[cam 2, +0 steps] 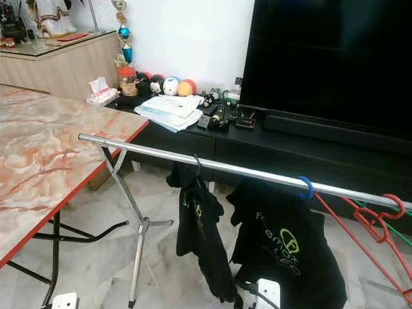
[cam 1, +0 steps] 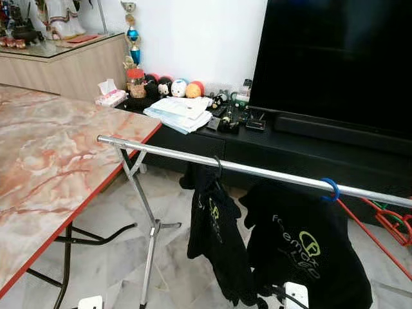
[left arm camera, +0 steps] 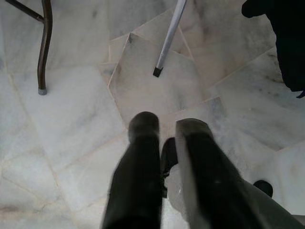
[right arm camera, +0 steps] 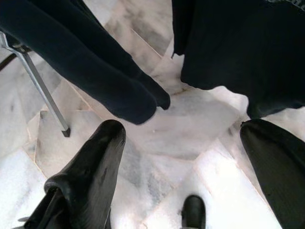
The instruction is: Hang hanger
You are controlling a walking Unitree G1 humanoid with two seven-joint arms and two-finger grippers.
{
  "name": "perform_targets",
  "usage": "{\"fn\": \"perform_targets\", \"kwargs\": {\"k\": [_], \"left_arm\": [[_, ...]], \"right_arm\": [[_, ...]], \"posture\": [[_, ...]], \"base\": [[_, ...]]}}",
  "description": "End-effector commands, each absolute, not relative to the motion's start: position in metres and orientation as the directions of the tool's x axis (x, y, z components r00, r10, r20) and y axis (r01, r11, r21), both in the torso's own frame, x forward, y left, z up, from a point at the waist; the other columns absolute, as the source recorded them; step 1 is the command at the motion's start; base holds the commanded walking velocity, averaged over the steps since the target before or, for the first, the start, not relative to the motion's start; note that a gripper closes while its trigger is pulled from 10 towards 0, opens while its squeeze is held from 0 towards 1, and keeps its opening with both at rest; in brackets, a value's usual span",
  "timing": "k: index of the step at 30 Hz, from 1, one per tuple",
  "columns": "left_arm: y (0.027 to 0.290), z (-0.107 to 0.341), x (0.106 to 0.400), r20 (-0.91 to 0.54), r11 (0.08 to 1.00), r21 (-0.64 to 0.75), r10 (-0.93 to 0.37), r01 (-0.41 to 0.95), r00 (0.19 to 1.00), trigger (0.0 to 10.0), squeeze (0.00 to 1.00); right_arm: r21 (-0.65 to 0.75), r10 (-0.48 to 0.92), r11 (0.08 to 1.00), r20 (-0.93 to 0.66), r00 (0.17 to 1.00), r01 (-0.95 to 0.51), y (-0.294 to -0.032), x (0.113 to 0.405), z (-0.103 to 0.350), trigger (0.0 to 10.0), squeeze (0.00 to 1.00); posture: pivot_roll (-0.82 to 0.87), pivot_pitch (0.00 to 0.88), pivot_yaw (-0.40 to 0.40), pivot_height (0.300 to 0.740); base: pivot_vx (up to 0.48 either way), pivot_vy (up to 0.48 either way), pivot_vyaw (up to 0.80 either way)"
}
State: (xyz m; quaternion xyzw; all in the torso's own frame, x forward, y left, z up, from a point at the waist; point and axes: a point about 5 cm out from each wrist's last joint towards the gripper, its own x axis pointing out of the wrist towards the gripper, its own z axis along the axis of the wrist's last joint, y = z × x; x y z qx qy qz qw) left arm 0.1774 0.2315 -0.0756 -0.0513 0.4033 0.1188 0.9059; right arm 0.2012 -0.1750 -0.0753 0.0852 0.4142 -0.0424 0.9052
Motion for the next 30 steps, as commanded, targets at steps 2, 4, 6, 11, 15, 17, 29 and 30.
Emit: {"fn": "perform_targets", "kwargs": {"k": [2, 4, 6, 11, 15, 17, 29, 30], "left_arm": [[0.231, -0.074, 0.18, -0.735, 0.969, 0.019, 0.181, -0.247, 0.653, 10.0, 1.0], [0.231, -0.075, 0.179, -0.735, 0.967, 0.019, 0.186, -0.254, 0.652, 10.0, 1.0], [0.23, -0.075, 0.179, -0.736, 0.967, 0.017, 0.185, -0.255, 0.652, 10.0, 1.0], [0.228, -0.077, 0.176, -0.74, 0.966, 0.009, 0.181, -0.259, 0.647, 10.0, 1.0], [0.227, -0.079, 0.172, -0.749, 0.967, 0.011, 0.175, -0.253, 0.638, 10.0, 1.0], [0.226, -0.079, 0.172, -0.75, 0.968, 0.012, 0.174, -0.251, 0.638, 10.0, 1.0], [0.224, -0.081, 0.169, -0.759, 0.967, 0.026, 0.183, -0.253, 0.625, 10.0, 0.0], [0.223, -0.082, 0.169, -0.759, 0.967, 0.026, 0.184, -0.254, 0.624, 10.0, 0.0]], "right_arm": [[0.118, -0.008, 0.981, -0.767, 0.641, 0.153, -0.177, 0.198, -0.077, 10.0, 0.0], [0.118, -0.008, 0.981, -0.769, 0.639, 0.155, -0.179, 0.197, -0.077, 10.0, 0.0], [0.115, -0.009, 0.981, -0.773, 0.634, 0.154, -0.182, 0.195, -0.078, 10.0, 0.0], [0.106, -0.02, 0.981, -0.779, 0.626, 0.163, -0.193, 0.191, -0.079, 10.0, 0.0], [0.105, -0.025, 0.98, -0.776, 0.631, 0.168, -0.199, 0.19, -0.078, 10.0, 0.0], [0.112, -0.024, 0.979, -0.769, 0.638, 0.171, -0.199, 0.191, -0.078, 10.0, 0.0], [0.216, 0.069, 0.972, -0.634, 0.77, 0.091, -0.168, 0.226, -0.058, 10.0, 0.0], [0.223, 0.07, 0.971, -0.612, 0.788, 0.087, -0.17, 0.23, -0.055, 10.0, 0.0]], "posture": [[0.15, 0.0, -0.014, 0.74], [0.16, 0.0, -0.017, 0.74], [0.16, 0.0, -0.022, 0.74], [0.15, 0.0, -0.024, 0.74], [0.15, 0.0, -0.024, 0.74], [0.15, 0.0, -0.024, 0.74], [0.12, 0.0, -0.03, 0.74], [0.12, 0.0, -0.03, 0.74]], "base": [[0.0, 0.0, 0.0], [0.0, 0.0, 0.0], [0.0, 0.0, 0.0], [0.0, 0.0, 0.0], [0.0, 0.0, 0.0], [0.0, 0.0, 0.0], [0.0, 0.0, 0.0], [0.0, 0.0, 0.0]]}}
